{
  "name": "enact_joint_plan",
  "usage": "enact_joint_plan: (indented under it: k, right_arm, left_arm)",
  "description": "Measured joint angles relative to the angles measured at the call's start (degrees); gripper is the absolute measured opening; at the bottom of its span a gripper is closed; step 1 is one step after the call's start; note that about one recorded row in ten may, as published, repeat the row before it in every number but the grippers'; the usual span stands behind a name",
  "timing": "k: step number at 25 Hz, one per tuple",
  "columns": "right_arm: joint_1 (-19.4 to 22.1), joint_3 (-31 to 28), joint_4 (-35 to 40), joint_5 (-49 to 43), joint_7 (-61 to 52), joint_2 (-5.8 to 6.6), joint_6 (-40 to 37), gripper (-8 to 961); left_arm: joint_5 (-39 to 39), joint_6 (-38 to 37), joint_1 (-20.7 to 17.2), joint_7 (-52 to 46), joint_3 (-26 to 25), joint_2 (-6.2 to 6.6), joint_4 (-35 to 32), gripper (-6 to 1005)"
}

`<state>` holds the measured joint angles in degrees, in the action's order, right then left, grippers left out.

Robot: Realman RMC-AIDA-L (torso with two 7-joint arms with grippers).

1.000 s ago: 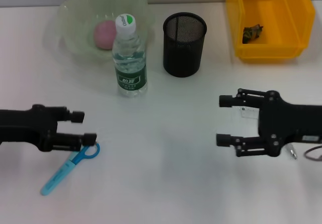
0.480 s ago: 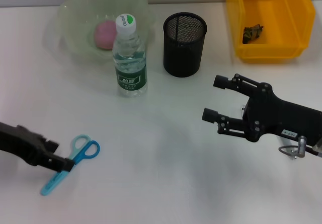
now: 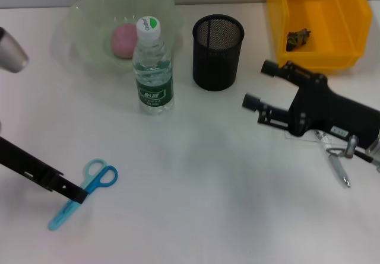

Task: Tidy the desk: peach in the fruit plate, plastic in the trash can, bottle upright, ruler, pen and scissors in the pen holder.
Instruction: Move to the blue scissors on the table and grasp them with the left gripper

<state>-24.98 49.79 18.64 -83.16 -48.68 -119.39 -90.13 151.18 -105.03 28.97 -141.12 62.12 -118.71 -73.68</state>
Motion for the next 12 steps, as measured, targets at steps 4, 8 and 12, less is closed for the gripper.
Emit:
enact_joint_plan:
  k: [4,8,12]
  right_arm:
    - [-0.2,0.0,-0.1,2.8,0.0,-0.02,1.0,824]
    - [-0.5,0.0,-0.2,3.9,0.0,0.01,2.5,824]
    - [-0.7,0.0,-0.5,4.1,0.1,0.0,3.8,824]
  left_arm:
    - [-0.2,1.5,0.3,-4.7,4.7,-0.05,-0.1,811]
    - [-0.4,2.6,0.5,-8.4,7.4,-0.19,-0.4,811]
    - [-0.5,3.4,0.5,-9.9,8.7,-0.2,-0.6,811]
